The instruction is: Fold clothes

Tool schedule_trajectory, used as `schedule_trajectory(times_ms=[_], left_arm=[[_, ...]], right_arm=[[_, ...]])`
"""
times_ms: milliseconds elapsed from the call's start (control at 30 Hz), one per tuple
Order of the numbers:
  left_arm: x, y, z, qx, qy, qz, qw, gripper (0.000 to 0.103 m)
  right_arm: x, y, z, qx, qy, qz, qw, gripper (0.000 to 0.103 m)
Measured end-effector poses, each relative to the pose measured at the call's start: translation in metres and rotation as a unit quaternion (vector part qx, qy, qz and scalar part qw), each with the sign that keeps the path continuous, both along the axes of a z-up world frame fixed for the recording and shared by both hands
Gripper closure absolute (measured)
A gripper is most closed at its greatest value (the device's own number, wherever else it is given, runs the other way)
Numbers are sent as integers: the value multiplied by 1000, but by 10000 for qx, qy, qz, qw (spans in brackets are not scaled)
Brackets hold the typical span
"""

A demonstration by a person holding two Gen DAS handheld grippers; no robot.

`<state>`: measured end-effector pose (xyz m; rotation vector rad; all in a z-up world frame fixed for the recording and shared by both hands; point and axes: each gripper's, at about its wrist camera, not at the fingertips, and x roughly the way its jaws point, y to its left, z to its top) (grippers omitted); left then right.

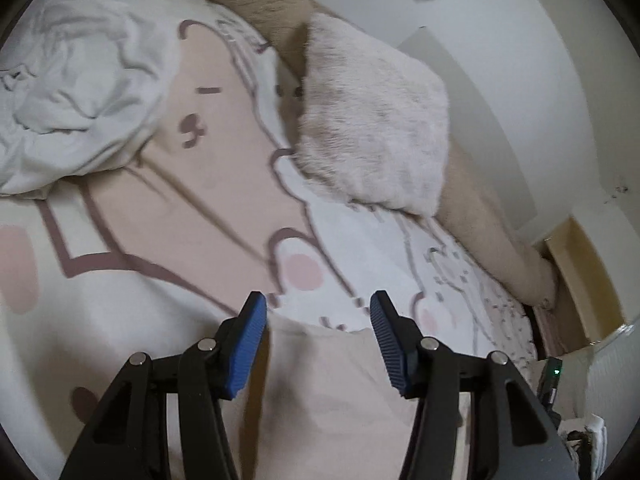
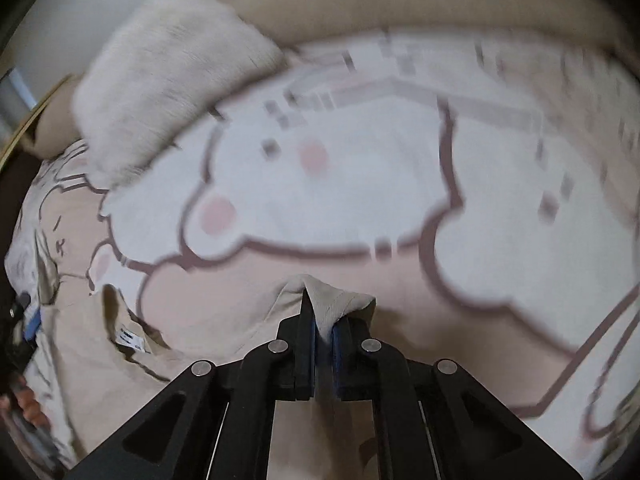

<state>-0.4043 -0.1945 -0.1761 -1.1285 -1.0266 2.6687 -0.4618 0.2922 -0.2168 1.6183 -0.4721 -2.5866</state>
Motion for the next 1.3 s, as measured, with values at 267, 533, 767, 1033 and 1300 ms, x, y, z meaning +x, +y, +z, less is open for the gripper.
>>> schedule_trajectory(times_ms=[267, 533, 767, 1033, 1300], left_arm=[[-2, -2, -25, -435, -530, -307, 9972, 50], [1, 10, -35, -817, -631, -658, 9925, 48], [6, 12, -33, -984, -590, -792, 9902, 48], [11, 1, -36, -954, -477, -622, 9924, 48], [12, 18, -20, -1279, -336, -809, 9879, 48]], right_arm=[[23, 29, 23, -726, 136, -251, 9969, 10], [55, 2, 27, -2680, -403, 238, 9623, 11], [41, -32, -26, -2985, -1021, -141, 9488, 32], [9, -31, -27, -2857, -769, -701, 9527, 75], [-42, -48, 2, -2459, -38, -436, 9683, 74]])
